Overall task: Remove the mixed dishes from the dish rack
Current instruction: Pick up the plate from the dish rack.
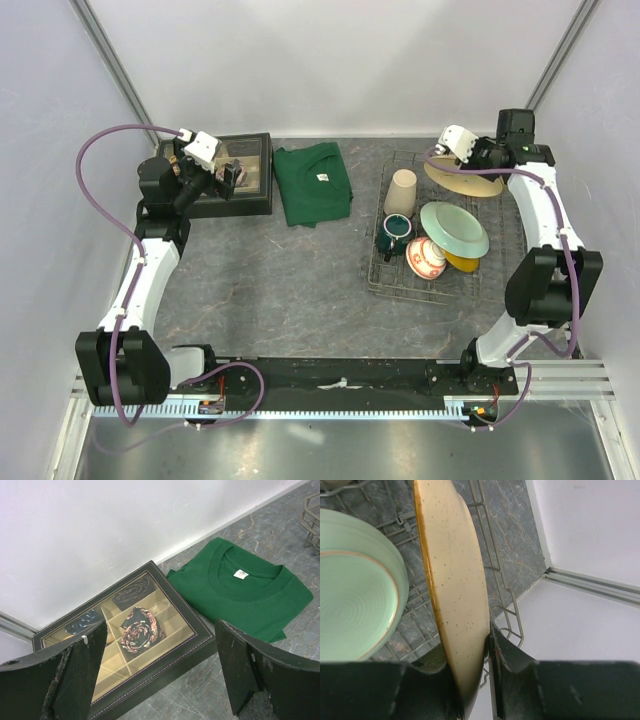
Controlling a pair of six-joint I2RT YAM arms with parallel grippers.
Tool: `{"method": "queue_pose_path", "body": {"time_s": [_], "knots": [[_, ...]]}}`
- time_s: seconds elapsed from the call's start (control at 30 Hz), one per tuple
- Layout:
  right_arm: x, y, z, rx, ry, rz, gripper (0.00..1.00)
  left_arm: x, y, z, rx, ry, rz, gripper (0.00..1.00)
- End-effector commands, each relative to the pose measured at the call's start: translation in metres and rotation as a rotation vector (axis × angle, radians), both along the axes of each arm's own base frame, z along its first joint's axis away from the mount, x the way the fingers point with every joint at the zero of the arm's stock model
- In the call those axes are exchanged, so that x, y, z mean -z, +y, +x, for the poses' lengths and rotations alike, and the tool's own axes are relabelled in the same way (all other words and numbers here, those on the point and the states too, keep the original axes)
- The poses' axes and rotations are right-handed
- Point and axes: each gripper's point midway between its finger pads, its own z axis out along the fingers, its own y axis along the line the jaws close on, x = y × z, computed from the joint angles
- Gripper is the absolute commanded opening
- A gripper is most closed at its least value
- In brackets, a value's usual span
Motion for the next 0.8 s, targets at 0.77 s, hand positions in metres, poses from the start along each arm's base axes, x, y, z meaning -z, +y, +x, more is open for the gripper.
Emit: {"method": "queue_pose_path", "body": {"time_s": [0.77], "knots": [[-0.191, 0.166, -0.094, -0.312, -0.142, 0.692, 0.00, -0.105, -0.135, -0.135, 0.848, 0.071, -0.191, 0.96]]}}
